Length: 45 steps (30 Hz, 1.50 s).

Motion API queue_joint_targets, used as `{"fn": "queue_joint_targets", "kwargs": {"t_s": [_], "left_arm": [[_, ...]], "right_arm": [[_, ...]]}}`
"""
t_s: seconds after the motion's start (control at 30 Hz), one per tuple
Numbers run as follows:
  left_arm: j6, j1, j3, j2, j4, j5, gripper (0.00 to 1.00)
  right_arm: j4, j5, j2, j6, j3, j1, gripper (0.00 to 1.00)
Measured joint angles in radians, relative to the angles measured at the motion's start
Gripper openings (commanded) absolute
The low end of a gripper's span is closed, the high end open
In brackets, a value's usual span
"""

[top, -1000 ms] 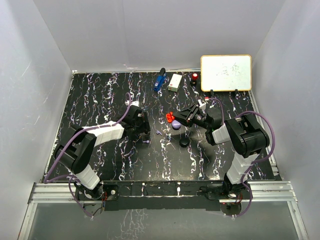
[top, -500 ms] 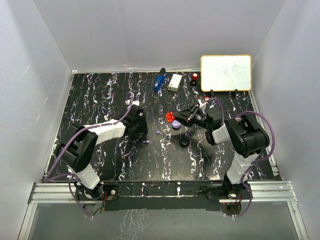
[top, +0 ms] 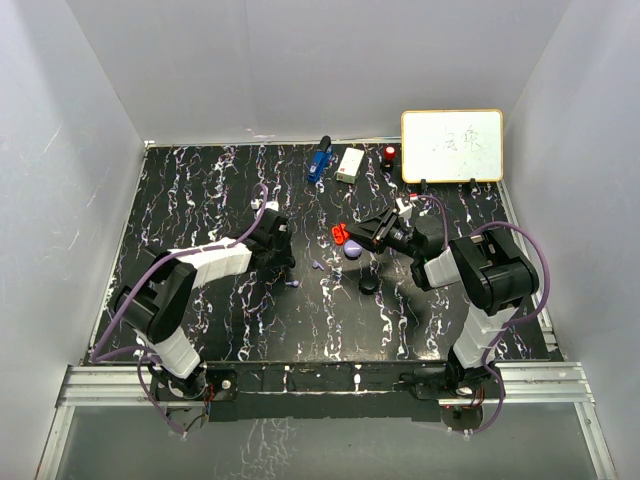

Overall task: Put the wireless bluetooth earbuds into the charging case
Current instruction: Pick up the earbud from the center of the board.

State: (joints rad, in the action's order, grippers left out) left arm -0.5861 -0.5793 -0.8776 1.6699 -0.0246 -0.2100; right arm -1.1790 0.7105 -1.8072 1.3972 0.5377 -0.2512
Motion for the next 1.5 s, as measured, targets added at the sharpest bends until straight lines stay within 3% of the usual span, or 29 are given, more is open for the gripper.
{"fn": "queue_joint_targets", "kwargs": {"t_s": [0.67,1.5], "left_arm": [[0.039,-0.001,-0.04,0.05,0.023,-0.034,0.34],[0.054,-0.076,-0.082,0.088,-0.029,-0.172,0.34]], "right_arm": [[-0.007,0.003,-0.003,0.001,0.0,0.0,0.0],[-0.023,0.004,-0.019,0.009,0.0,0.0,0.0]]}}
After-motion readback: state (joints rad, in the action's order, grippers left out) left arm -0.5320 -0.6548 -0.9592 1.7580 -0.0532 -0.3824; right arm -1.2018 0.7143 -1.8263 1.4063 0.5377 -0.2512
